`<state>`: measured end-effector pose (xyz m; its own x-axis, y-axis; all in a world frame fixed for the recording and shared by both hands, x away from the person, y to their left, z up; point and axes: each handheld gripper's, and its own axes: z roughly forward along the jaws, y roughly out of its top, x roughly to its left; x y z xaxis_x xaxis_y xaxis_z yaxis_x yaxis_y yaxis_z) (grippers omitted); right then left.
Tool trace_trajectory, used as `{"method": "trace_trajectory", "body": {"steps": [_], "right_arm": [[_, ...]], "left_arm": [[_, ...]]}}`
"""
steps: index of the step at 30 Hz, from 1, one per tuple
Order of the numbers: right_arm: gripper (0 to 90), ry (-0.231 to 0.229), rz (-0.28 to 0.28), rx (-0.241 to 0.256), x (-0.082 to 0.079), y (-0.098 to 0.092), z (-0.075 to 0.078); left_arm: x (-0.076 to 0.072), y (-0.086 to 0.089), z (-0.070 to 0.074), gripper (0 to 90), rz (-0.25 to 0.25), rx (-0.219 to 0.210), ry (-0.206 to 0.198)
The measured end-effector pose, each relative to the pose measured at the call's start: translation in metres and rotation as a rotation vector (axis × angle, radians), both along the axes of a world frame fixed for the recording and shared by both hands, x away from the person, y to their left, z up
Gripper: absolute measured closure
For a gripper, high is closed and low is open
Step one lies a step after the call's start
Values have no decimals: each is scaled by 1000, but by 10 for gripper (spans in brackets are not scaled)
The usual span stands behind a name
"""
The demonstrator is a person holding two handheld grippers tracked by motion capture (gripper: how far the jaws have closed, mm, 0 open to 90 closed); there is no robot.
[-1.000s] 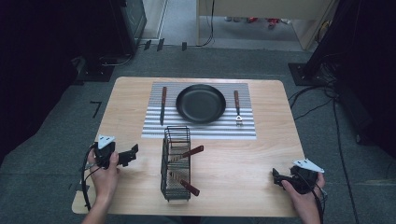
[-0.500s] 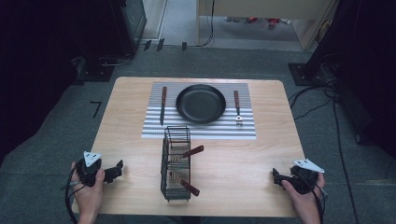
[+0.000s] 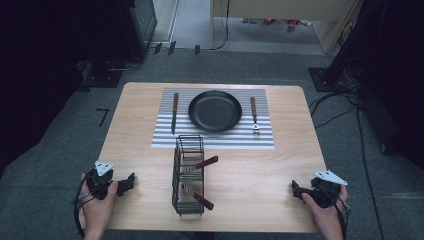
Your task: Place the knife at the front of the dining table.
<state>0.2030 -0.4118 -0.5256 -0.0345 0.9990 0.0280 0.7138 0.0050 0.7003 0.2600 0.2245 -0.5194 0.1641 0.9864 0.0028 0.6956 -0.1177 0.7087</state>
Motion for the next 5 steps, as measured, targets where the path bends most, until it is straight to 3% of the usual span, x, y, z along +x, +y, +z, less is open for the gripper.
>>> {"method": "trace_trajectory", "body": {"steps": [5], "right_arm": [[0,0,0,0,0,0,0]], "left_arm": [[0,0,0,0,0,0,0]]}}
